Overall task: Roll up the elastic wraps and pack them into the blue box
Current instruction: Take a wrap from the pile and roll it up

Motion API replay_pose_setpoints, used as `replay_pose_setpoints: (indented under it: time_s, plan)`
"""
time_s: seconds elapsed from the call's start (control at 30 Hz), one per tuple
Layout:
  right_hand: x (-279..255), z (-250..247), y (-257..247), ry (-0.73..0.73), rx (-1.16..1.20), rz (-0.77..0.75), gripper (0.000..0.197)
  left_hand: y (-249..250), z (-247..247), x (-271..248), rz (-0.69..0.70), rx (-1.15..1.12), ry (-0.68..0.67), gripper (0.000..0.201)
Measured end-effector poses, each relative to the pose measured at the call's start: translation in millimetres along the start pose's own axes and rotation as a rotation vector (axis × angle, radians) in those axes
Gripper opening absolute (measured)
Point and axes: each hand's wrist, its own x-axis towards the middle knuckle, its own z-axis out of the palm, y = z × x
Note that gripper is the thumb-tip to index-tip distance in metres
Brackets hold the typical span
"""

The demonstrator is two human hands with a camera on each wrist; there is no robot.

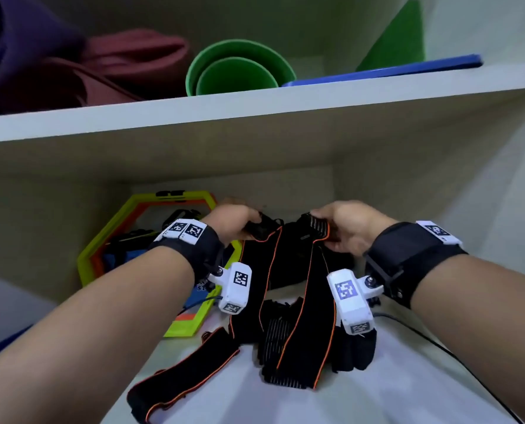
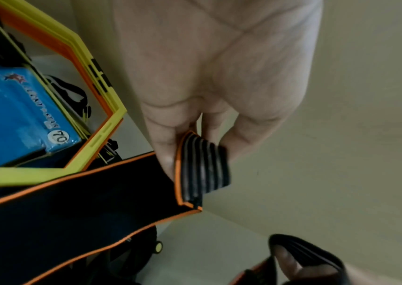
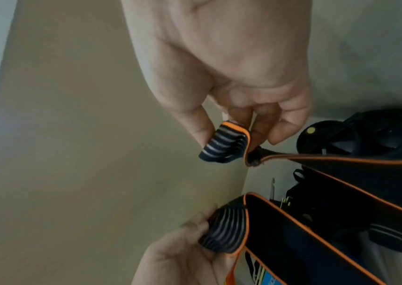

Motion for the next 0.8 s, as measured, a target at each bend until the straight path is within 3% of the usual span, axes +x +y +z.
replay_pose_setpoints:
  time_s: [0.1, 0.3, 0.43, 0.5, 0.57, 0.67, 0.73, 0.8]
  plan:
    - [-1.6, 0.5, 2.0, -0.009, -0.014, -0.052, 0.013, -0.3, 11.5, -7.7, 0.021, -0.049, 0.013, 0.020]
    - [-5.9, 2.4, 19.1, -0.067, -0.103, -0.125, 0.010, -2.1, 27.2, -19.1, -0.020, 0.032, 0.049, 0.008]
    - [-9.4, 4.0, 23.2, -0.076, -0.067, -0.154, 0.012, 0.7, 30.0, -25.6, -0.041, -0.078, 0.021, 0.031]
    - [-10.3, 4.2, 23.9, -0.080, -0.018, -0.159, 0.013, -0.6, 27.9, -24.8, 0.034, 0.029, 0.036, 0.028]
    - [-10.6, 3.8, 25.7, -0.066, 0.042, -0.151, 0.014, 1.5, 25.0, -25.2, 0.114, 0.307, 0.103, 0.009]
    - [-10.2, 5.3, 32.1, -0.035, 0.099, -0.114, 0.015, 5.9, 21.9, -28.2, 0.228, 0.856, 0.257, 0.035]
    - [-11.6, 9.2, 38.1, -0.051, 0.092, -0.071, 0.014, 4.5, 23.5, -31.6, 0.287, 0.973, 0.290, 0.041]
    - [-13.2, 15.6, 43.4, -0.074, 0.081, -0.030, 0.009, 0.0, 24.5, -31.6, 0.328, 0.953, 0.266, 0.042]
